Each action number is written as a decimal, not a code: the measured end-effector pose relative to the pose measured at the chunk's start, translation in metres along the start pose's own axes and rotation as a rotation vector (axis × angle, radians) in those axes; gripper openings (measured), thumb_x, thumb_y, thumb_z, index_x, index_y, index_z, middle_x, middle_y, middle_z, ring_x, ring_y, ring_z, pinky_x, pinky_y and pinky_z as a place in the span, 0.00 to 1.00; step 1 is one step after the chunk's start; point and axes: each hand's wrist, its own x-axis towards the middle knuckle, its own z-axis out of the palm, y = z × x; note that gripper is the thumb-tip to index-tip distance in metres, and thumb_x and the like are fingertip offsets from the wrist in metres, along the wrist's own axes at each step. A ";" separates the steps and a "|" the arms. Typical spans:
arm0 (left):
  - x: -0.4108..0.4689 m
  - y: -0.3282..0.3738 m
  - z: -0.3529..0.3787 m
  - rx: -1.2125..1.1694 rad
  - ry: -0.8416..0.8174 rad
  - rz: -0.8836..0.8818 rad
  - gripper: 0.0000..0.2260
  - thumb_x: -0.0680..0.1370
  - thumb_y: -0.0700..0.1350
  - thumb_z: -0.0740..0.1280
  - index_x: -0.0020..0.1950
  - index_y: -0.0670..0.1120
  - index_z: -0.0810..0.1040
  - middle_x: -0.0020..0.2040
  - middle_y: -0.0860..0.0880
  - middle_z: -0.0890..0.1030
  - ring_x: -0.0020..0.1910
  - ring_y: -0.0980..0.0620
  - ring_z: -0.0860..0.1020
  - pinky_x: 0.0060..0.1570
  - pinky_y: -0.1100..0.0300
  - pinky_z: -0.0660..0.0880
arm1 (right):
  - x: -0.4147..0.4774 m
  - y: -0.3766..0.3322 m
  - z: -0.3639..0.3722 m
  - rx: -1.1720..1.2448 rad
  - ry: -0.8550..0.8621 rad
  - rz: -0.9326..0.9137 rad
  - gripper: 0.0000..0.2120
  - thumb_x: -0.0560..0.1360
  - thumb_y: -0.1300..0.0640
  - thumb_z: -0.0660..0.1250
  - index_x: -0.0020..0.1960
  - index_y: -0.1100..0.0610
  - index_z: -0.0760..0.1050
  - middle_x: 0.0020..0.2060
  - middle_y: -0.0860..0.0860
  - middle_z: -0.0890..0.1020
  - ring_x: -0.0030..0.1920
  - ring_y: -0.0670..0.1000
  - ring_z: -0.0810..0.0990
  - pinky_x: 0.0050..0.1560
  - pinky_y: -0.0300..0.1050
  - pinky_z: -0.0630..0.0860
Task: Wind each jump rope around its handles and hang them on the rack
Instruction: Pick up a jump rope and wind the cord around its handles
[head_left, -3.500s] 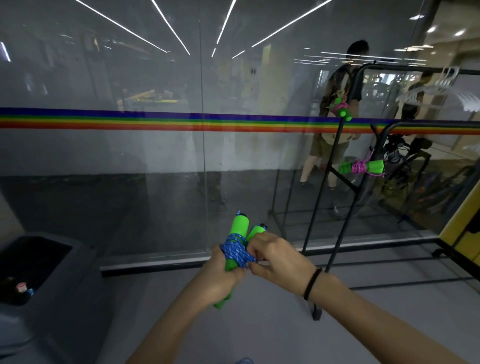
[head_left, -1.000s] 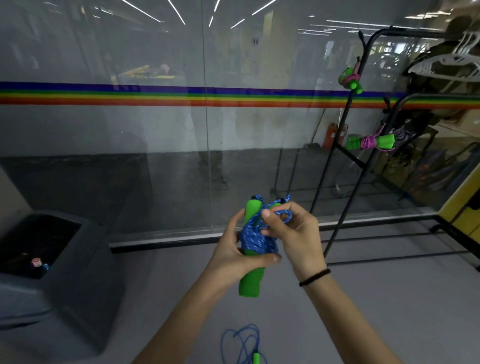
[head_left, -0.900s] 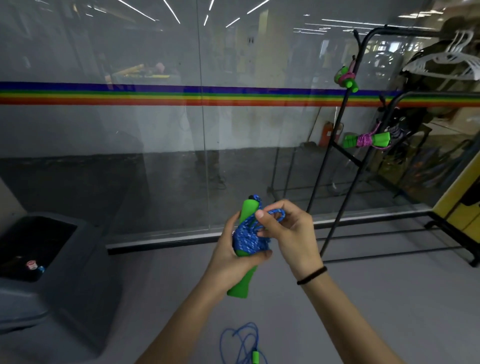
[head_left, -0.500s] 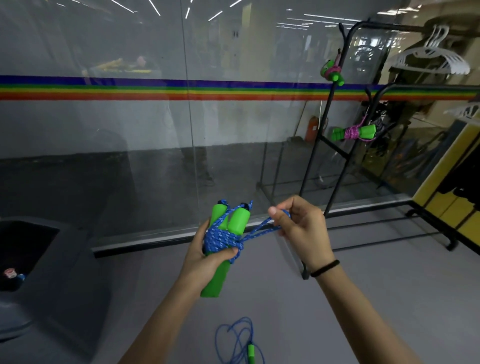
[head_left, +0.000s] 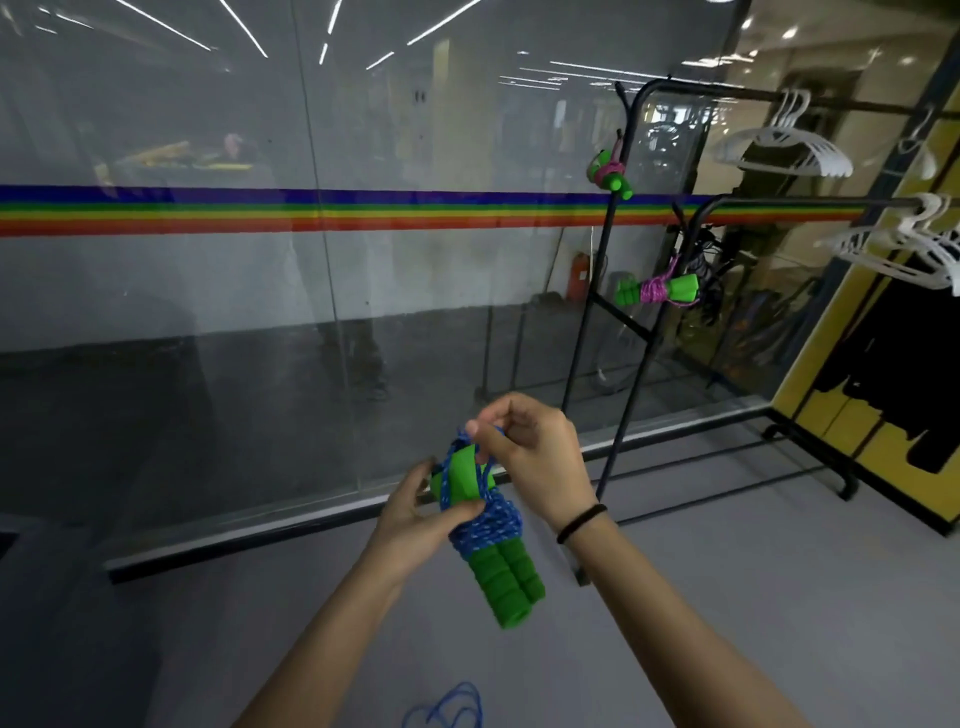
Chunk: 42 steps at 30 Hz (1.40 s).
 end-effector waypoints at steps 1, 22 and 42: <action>0.008 0.003 0.001 0.008 0.026 0.019 0.29 0.63 0.48 0.77 0.62 0.50 0.73 0.59 0.50 0.78 0.48 0.64 0.79 0.41 0.73 0.74 | 0.006 0.005 -0.004 0.011 0.004 0.011 0.06 0.70 0.58 0.71 0.36 0.55 0.75 0.30 0.57 0.81 0.30 0.53 0.81 0.38 0.53 0.79; 0.295 0.098 0.191 0.119 0.072 0.596 0.14 0.71 0.34 0.70 0.38 0.54 0.78 0.34 0.60 0.83 0.36 0.66 0.79 0.41 0.73 0.73 | 0.263 0.151 -0.180 0.122 -0.003 -0.025 0.07 0.68 0.67 0.71 0.40 0.57 0.76 0.31 0.51 0.79 0.27 0.43 0.77 0.30 0.36 0.74; 0.579 0.221 0.340 0.165 -0.358 0.859 0.04 0.76 0.38 0.66 0.49 0.42 0.79 0.39 0.50 0.80 0.37 0.61 0.77 0.33 0.73 0.71 | 0.478 0.216 -0.299 -0.333 0.722 -0.106 0.02 0.73 0.62 0.65 0.45 0.56 0.76 0.34 0.47 0.81 0.35 0.46 0.81 0.38 0.42 0.81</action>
